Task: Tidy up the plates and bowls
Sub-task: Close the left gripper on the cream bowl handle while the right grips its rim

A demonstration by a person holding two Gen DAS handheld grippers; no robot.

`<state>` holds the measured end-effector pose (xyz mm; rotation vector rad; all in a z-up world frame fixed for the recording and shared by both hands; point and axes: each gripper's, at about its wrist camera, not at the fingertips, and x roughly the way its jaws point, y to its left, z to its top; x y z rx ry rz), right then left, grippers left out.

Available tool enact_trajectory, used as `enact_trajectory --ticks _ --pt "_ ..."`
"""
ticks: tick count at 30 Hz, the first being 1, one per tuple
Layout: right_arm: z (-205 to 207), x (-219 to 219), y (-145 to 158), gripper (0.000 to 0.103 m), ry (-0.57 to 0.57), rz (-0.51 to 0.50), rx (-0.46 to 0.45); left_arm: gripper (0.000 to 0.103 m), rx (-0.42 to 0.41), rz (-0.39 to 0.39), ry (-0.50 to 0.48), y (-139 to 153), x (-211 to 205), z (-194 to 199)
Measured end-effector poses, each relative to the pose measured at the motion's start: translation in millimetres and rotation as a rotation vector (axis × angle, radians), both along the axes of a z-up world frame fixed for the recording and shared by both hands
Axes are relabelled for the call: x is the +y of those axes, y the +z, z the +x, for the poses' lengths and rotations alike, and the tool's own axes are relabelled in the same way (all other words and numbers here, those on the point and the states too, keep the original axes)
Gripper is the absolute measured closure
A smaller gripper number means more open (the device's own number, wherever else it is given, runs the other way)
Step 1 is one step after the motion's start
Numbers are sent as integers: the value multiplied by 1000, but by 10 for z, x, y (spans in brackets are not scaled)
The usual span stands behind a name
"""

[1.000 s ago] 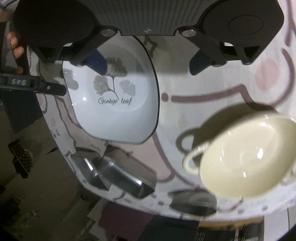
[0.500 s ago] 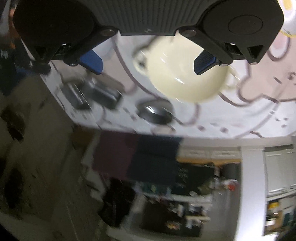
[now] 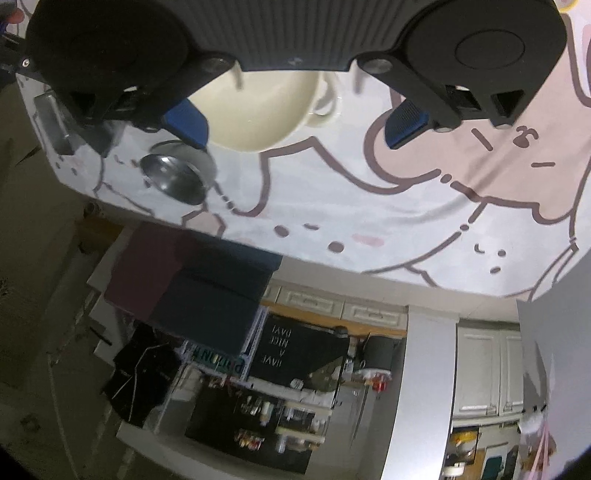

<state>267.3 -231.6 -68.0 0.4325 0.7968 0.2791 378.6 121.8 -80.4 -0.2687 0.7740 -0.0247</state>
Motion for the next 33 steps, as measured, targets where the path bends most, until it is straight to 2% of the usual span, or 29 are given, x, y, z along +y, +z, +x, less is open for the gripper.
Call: enact_trajectory --ticks 6,10,12,14,15,16,17,18,26,30,33 --pt "272 90 -303 0 -24 116 162 30 85 -23 5 -303 139 224" --pt "354 149 -466 4 -18 113 257 33 118 -49 0 -433 181 300" --pt "367 215 -511 13 8 119 290 34 125 -50 -6 -463 171 320" --pt "377 284 -524 39 38 113 293 37 130 -52 -12 -479 164 325" --pt "392 310 -544 46 45 99 297 38 134 -52 -14 -486 160 329" --pt "401 332 -547 57 45 82 302 39 138 -53 -16 -488 157 329" --pt "412 347 -550 73 33 48 307 40 141 -53 -19 -488 157 325" --pt "427 344 -561 77 22 16 312 41 145 -52 -21 -489 157 319" --pt "646 283 -591 78 22 2 274 55 194 -65 -41 -510 145 314" --pt "767 275 -611 76 74 -14 252 76 220 -68 -49 -544 133 329" --pt "804 266 -627 71 100 -13 248 78 236 -56 -51 -576 131 337"
